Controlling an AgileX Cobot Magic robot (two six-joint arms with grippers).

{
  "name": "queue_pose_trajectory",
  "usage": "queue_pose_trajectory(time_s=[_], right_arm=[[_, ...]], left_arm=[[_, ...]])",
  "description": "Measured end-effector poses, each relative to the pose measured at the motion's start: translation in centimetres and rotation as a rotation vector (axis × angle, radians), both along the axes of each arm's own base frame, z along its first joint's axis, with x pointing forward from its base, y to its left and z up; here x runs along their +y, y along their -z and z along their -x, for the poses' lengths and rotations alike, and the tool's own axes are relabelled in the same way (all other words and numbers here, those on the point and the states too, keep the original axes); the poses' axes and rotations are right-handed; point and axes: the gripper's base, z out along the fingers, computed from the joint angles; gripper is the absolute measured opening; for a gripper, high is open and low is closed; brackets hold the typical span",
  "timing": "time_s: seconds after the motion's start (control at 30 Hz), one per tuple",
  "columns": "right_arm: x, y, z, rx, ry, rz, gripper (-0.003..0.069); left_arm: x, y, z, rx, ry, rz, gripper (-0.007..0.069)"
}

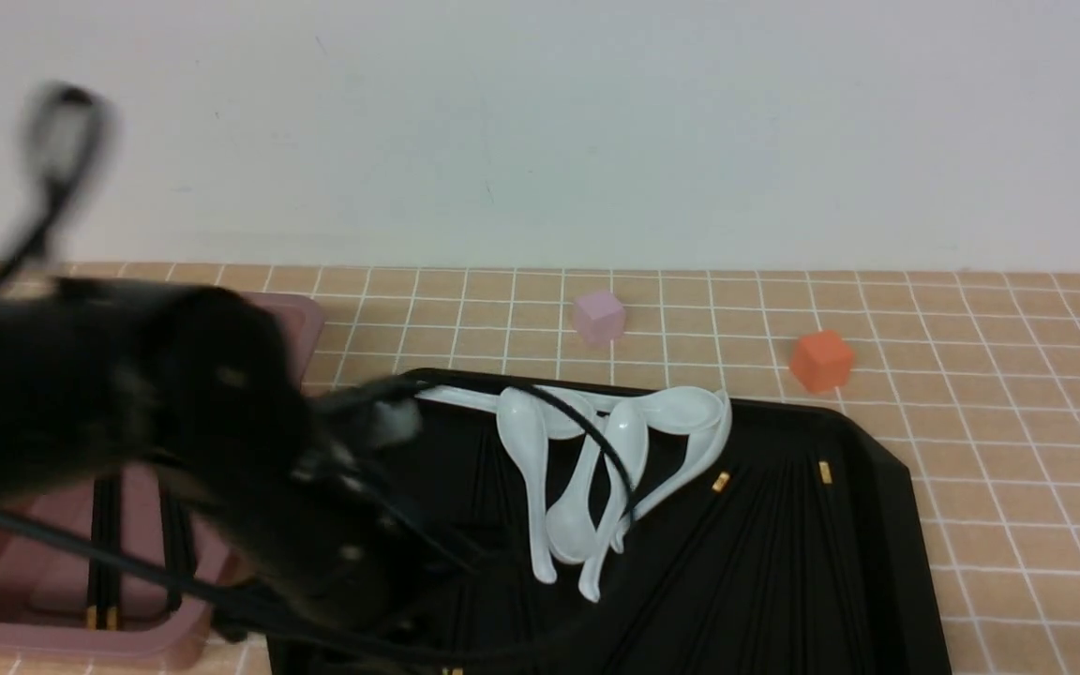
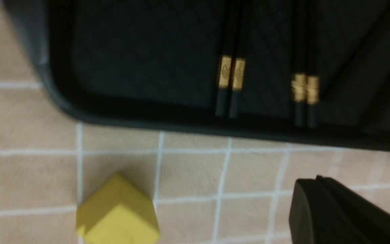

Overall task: On brown tablecloth take chopsticks from black tray and put them in box.
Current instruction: 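Reach over to the black tray and grasp a pair of chopsticks with the left gripper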

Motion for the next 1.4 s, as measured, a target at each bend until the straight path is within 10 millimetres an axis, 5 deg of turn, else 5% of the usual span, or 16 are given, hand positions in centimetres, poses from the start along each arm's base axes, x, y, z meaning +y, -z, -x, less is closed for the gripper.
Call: queue_pose_trajectory(time_s=[0.17,0.4,0.73,1.4], right_arm=[[0.0,0.0,0.0,0.0,0.0,0.0,0.024],[0.0,0.0,0.0,0.0,0.0,0.0,0.024],[0.0,0.0,0.0,0.0,0.0,-0.001,0.024],[0.0,0.0,0.0,0.0,0.0,0.0,0.024]], left_arm=[[-2.9,2.6,-1.8,0.0,0.019,-0.154,0.0201],[-3.0,3.4,-3.9,-0.068,0.039,-0.281,0.0351],[-3.7,6.1,-4.9,-0.076,0.061,-0.301,0.0363],[-4.0,8.1,-5.9,-0.102,0.098,-0.342,0.0328]])
